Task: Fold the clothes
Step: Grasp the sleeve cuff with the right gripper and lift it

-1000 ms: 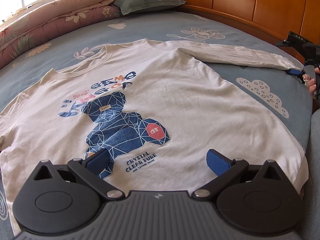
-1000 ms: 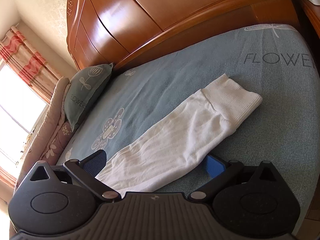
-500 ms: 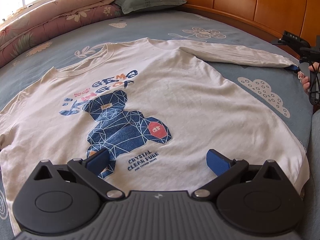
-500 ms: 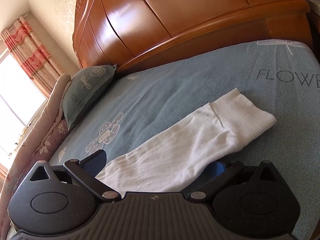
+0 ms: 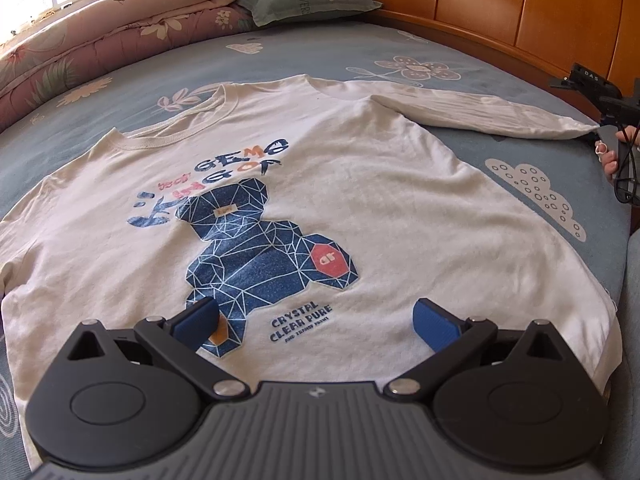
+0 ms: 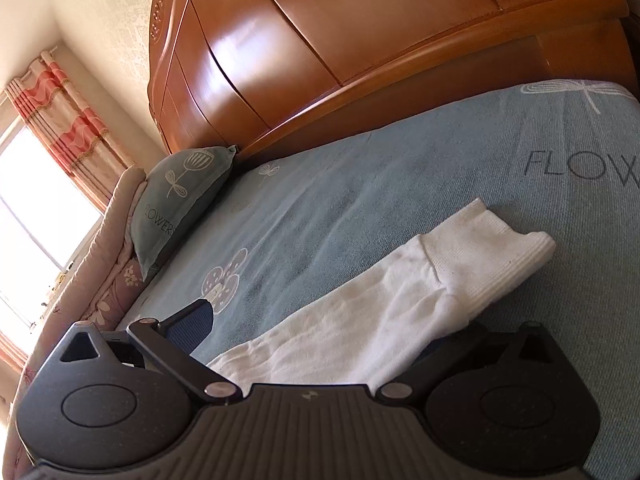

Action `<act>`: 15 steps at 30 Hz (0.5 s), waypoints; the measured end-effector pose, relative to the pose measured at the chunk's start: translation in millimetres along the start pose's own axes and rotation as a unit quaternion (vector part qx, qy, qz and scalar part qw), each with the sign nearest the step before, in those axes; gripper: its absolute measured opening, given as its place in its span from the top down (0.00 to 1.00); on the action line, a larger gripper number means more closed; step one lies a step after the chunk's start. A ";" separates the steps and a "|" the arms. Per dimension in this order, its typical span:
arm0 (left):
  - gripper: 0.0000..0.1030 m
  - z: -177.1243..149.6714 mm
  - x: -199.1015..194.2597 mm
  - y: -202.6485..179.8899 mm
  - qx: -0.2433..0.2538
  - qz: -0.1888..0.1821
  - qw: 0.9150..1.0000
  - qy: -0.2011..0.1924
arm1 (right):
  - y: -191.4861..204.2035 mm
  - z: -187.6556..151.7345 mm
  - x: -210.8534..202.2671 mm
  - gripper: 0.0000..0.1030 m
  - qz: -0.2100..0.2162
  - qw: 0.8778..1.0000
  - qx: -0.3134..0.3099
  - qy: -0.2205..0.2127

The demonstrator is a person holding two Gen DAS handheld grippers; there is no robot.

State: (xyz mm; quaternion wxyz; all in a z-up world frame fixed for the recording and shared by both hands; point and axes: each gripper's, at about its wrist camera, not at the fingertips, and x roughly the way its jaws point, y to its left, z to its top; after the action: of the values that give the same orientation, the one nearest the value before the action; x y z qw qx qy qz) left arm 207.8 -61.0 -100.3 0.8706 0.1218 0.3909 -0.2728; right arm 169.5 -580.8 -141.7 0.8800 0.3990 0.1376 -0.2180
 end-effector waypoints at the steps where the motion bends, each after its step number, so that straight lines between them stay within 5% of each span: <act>1: 0.01 0.0 0.1 0.6 -0.001 0.000 1.000 0.000 | 1.3 1.3 1.1 0.00 0.002 1.000 0.001 0.001; 5: 0.01 -0.3 0.2 2.5 -0.004 -0.001 1.000 -0.001 | 5.0 0.2 2.4 0.00 0.042 0.999 -0.001 0.011; 8: 0.01 -0.1 -0.4 3.0 -0.006 0.001 1.000 -0.001 | 17.5 -4.7 9.2 0.00 0.015 0.998 -0.047 0.029; 15: 0.01 0.4 -0.8 4.6 -0.007 0.002 1.000 -0.001 | 32.2 1.1 -3.4 0.00 0.067 0.997 -0.046 0.002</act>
State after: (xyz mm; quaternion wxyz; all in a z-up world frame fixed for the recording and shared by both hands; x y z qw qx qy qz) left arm 210.2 -57.1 -99.5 0.8724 0.1161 0.3919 -0.2682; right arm 182.5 -561.8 -118.9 0.9098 0.3668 0.1218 -0.1514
